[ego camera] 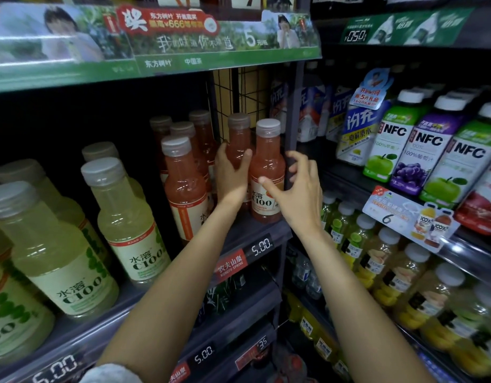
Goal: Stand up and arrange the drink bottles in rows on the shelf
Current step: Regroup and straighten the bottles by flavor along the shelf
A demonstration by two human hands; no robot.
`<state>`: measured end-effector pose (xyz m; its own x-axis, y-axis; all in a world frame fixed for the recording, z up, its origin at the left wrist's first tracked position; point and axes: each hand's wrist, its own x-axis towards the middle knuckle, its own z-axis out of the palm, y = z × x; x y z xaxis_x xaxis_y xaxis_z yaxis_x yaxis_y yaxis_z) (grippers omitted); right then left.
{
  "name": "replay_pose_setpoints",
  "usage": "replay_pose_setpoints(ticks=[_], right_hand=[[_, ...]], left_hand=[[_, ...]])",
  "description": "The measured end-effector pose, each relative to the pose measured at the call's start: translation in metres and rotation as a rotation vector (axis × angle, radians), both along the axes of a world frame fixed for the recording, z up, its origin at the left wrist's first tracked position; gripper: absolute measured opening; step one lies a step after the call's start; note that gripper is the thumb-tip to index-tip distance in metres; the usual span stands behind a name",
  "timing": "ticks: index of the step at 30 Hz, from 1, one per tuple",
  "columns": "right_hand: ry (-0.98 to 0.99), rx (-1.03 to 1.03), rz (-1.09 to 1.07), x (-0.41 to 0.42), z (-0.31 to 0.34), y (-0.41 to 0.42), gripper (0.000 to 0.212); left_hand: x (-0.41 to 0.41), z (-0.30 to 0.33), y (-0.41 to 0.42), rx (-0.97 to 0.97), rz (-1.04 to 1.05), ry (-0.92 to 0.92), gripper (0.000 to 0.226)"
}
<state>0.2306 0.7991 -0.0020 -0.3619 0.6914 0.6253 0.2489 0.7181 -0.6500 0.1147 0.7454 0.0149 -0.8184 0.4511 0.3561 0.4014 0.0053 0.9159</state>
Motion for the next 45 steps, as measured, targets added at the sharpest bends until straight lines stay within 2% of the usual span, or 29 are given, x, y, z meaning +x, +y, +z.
replay_pose_setpoints(ticks=[3, 7, 10, 13, 18, 26, 28, 30, 31, 32, 34, 37, 39, 41, 45], right_hand=[[-0.030, 0.019, -0.030, 0.000, -0.006, -0.001, 0.067], [0.010, 0.032, -0.017, -0.001, -0.008, -0.002, 0.061], [0.026, 0.006, -0.011, -0.001, -0.010, -0.004, 0.061], [0.043, -0.012, -0.005, -0.002, -0.012, -0.005, 0.061], [0.041, 0.003, -0.012, -0.002, -0.012, -0.005, 0.061], [0.026, 0.026, -0.027, 0.001, -0.013, -0.005, 0.063], [0.025, 0.027, -0.024, 0.000, -0.013, -0.005, 0.062], [0.019, 0.033, -0.025, 0.000, -0.014, -0.004, 0.063], [0.021, 0.028, -0.018, 0.000, -0.015, -0.006, 0.063], [0.043, 0.028, -0.012, 0.002, -0.015, -0.008, 0.062], [0.160, 0.063, 0.004, 0.009, -0.017, -0.018, 0.052], [0.293, 0.107, 0.109, 0.017, -0.023, -0.044, 0.029], [0.216, 0.065, 0.272, 0.009, -0.027, -0.059, 0.029], [0.077, -0.021, 0.432, -0.008, -0.029, -0.070, 0.043], [-0.085, -0.142, 0.630, -0.035, -0.026, -0.080, 0.069]], left_hand=[[-0.001, -0.001, 0.003, 0.003, 0.024, 0.019, 0.051], [-0.004, -0.003, 0.000, -0.028, -0.059, 0.058, 0.050], [-0.003, -0.004, -0.002, 0.006, -0.131, 0.004, 0.050], [0.006, -0.010, 0.001, 0.060, -0.189, -0.089, 0.056], [0.014, -0.022, 0.004, 0.084, -0.221, -0.136, 0.075], [0.027, -0.024, 0.001, 0.051, -0.210, -0.246, 0.079], [0.036, -0.021, -0.006, 0.048, -0.211, -0.271, 0.072], [0.049, -0.014, -0.019, 0.081, -0.245, -0.268, 0.042], [0.054, -0.013, -0.028, 0.080, -0.260, -0.249, 0.026], [0.059, -0.011, -0.038, 0.065, -0.278, -0.203, 0.022], [0.065, -0.012, -0.063, 0.008, -0.268, -0.051, 0.033], [0.065, -0.021, -0.100, 0.046, 0.019, 0.427, 0.037], [0.061, -0.031, -0.112, 0.069, 0.248, 0.651, 0.039], [0.057, -0.039, -0.115, 0.073, 0.331, 0.594, 0.046], [0.051, -0.044, -0.112, 0.093, 0.212, 0.196, 0.068]])
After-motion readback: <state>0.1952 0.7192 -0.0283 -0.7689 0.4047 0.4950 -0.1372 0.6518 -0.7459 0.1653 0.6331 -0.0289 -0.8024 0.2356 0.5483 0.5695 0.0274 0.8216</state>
